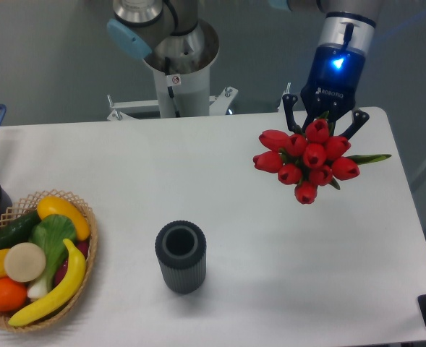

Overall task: Insert the flowers into the vase
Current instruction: 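Hold the red tulip bouquet steady in the gripper above the table, then carry the tulip bouquet toward the grey vase, stems pointing down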

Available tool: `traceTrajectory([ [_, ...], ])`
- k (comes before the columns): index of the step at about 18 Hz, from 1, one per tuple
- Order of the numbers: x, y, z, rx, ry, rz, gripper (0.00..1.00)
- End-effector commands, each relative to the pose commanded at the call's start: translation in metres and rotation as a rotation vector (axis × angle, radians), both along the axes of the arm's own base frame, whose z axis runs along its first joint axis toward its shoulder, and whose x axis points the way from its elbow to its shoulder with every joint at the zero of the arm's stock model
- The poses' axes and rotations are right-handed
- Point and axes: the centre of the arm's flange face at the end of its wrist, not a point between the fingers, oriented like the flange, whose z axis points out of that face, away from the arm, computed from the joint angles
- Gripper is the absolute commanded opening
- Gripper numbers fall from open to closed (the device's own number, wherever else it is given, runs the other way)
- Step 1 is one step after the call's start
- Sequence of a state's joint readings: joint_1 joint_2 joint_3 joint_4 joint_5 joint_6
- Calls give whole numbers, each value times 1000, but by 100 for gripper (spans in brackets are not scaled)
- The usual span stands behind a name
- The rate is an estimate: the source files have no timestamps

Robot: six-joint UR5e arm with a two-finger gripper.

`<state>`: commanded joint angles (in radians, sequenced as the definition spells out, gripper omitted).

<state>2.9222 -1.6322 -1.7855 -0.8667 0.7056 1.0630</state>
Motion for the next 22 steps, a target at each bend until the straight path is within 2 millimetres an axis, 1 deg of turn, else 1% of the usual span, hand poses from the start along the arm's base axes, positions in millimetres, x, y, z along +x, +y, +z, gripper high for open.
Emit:
traceTrajectory([
  [2,4,1,-3,-3,1,-6,37],
  [4,1,1,3,2,9,-3,37],
  [9,2,4,4,5,14,-12,37],
  [12,4,9,2,8,11,-23,37],
  [13,4,10,5,22,19,-29,37],
  [16,12,16,12,92,5,-66,37],
  [18,23,31,15,151,-11,-122,37],
  [22,38,46,19,252,-6,-218,37],
])
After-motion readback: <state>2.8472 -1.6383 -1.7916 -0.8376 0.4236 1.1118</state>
